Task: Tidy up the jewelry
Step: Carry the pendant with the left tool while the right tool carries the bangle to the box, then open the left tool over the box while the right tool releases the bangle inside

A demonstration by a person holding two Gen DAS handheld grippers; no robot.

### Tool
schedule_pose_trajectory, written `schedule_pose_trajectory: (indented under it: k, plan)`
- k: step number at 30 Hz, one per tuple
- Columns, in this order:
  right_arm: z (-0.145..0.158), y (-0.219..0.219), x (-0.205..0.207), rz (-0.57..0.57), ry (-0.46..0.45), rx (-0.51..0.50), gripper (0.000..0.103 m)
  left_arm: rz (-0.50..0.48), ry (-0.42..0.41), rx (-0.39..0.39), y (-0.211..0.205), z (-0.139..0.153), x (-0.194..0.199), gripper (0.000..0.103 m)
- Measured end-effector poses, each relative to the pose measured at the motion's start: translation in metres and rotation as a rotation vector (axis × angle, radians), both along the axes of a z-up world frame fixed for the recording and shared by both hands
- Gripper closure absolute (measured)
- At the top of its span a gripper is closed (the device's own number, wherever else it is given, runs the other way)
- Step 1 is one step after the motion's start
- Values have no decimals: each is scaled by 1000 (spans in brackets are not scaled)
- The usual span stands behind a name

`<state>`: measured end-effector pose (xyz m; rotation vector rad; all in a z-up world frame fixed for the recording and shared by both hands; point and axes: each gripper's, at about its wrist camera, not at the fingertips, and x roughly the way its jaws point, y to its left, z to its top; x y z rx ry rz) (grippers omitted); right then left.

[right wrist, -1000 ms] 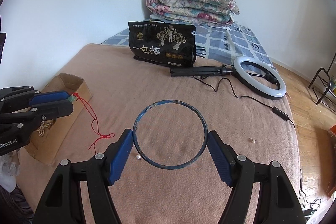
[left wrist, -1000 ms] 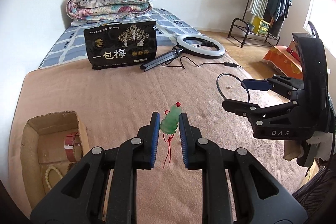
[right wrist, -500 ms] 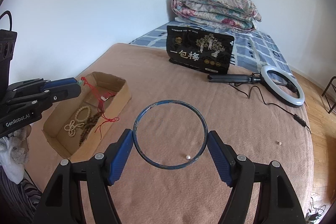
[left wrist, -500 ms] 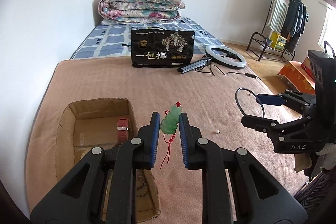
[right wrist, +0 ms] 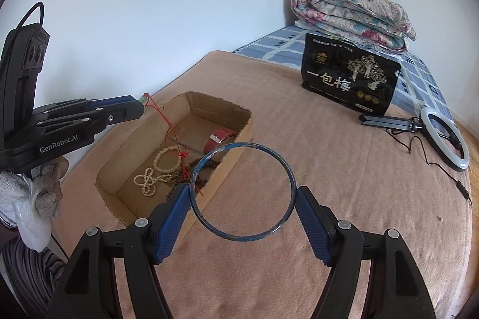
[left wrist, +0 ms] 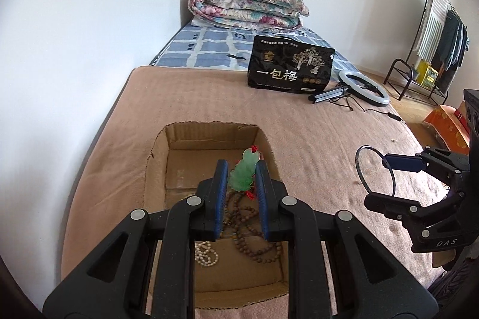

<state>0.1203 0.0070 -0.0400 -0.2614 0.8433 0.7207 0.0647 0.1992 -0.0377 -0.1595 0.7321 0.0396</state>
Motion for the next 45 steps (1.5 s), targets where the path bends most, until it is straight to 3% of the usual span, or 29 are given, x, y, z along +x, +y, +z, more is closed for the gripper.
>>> schedule_pose_trajectory:
  k: [15, 25, 36, 37, 40, 45]
  plan:
    - [-31, 70, -27, 119, 33, -56, 29, 77, 54, -28, 38, -28, -8, 86]
    - [-51, 91, -29, 132, 61, -89, 29, 71, 60, -30, 37, -30, -6, 85]
    - [-52, 101, -29, 147, 55, -84, 26, 75, 61, -17, 36, -29, -4, 85]
    - [-52, 101, -30, 146, 50, -85, 21, 78, 62, -14, 36, -29, -4, 84]
    - [-50, 100, -30, 136, 34, -81, 14, 89, 53, -12, 38, -29, -4, 58]
    - [-48, 97, -29, 122, 36, -77, 12, 92, 43, -9, 37, -26, -6, 56]
